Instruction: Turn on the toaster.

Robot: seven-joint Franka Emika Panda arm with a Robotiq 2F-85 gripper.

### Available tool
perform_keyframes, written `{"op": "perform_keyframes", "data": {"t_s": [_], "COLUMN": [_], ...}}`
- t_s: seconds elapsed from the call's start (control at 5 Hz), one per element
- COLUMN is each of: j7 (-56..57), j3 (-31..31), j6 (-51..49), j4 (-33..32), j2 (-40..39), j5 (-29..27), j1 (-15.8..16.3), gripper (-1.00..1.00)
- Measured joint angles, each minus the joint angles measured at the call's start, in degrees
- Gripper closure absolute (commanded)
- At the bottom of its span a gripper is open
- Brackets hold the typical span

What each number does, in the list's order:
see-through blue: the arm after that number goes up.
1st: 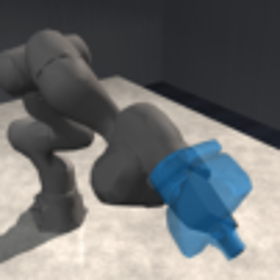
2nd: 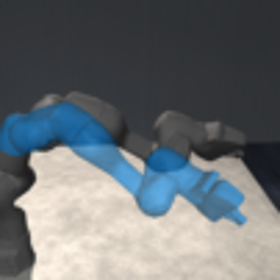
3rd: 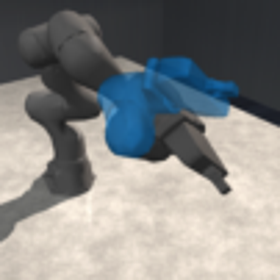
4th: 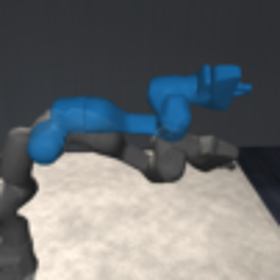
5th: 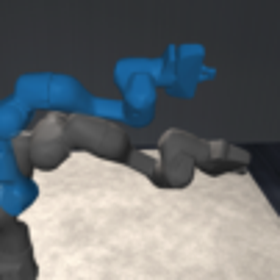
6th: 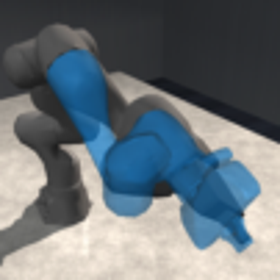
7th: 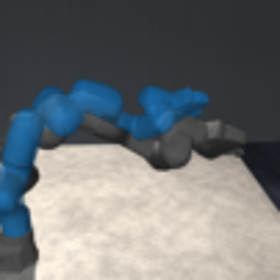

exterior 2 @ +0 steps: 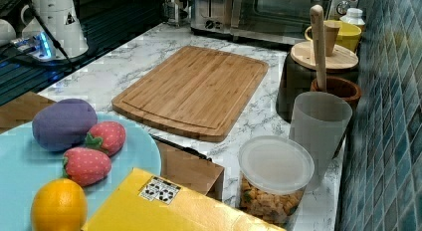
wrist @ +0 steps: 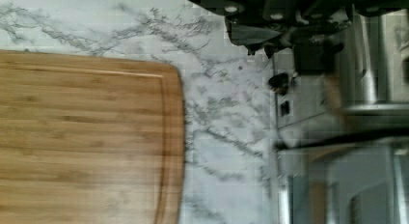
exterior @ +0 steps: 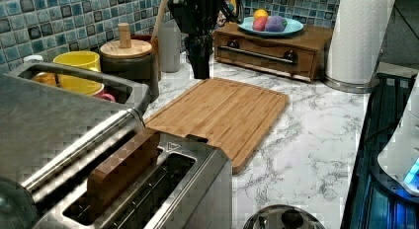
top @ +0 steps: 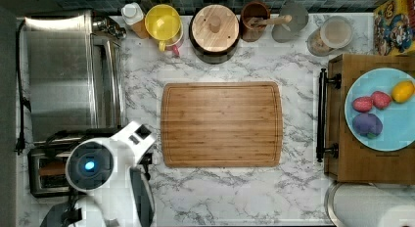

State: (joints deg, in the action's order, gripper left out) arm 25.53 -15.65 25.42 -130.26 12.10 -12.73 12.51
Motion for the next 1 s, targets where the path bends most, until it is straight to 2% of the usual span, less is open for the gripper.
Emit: {"op": "perform_keyframes", "data": {"t_s": [0.4, 0.8, 1.0], "j7": [1.08, 1.09, 3.11], "j3": [-1.71, -1.12, -0.38], "j6": [2.18, 7.15, 8.63], "j4": [0.0, -1.57, -3.58], "j2": [-2.25, -5.59, -6.2], "j5": [0.0, -0.01, -5.78], "j1": [3.27, 2.92, 2.82], "gripper": [1.0, 1.0, 1.0]}}
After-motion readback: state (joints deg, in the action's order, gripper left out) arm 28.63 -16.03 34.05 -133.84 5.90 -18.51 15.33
